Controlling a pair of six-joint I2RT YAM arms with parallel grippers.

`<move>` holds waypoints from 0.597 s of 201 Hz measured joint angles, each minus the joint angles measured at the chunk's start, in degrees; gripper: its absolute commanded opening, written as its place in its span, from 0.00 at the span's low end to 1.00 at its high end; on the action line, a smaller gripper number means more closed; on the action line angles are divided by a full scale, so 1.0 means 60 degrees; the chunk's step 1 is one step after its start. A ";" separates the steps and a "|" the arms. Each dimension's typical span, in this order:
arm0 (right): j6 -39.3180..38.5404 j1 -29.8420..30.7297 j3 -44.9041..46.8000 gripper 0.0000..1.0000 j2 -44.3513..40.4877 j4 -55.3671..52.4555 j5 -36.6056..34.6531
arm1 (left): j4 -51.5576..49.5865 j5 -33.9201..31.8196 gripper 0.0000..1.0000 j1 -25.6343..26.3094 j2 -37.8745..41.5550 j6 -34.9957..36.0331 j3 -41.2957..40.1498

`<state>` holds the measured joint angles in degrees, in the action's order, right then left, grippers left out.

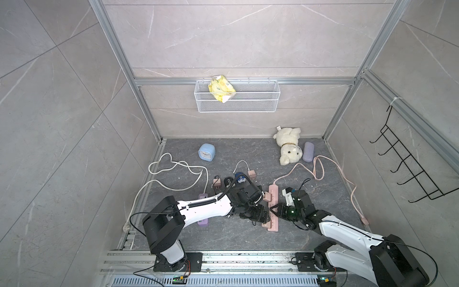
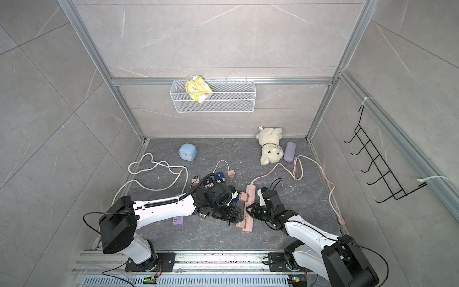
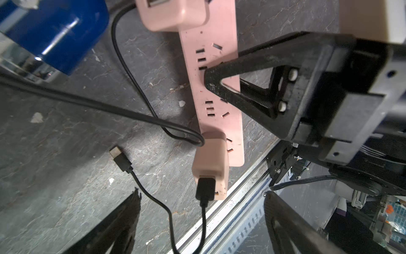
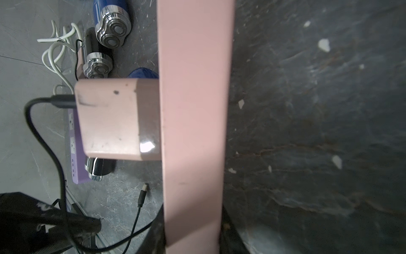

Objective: Unplug the electric shaver
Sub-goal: Remove the plug from the socket.

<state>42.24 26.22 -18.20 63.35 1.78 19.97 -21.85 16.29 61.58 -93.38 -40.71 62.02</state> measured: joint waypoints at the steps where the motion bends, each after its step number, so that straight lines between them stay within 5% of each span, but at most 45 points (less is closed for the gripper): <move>1: 0.0000 0.0000 0.0000 0.00 0.0000 0.0004 0.0000 | 0.0000 0.0000 0.90 0.0004 -0.0004 0.0000 0.0007; 84: 0.0026 0.0000 0.0000 0.00 0.0015 0.0036 0.0000 | 0.0007 -0.0051 0.83 0.0357 -0.0732 -0.0109 0.0368; 120: 0.0026 0.0000 0.0000 0.00 0.0120 0.0138 0.0033 | 0.0022 -0.0076 0.70 0.0357 -0.0747 -0.0178 0.0368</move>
<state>42.39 26.22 -18.20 64.07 2.61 20.16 -21.71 15.84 63.72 -97.86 -41.78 64.23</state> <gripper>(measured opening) 0.286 0.736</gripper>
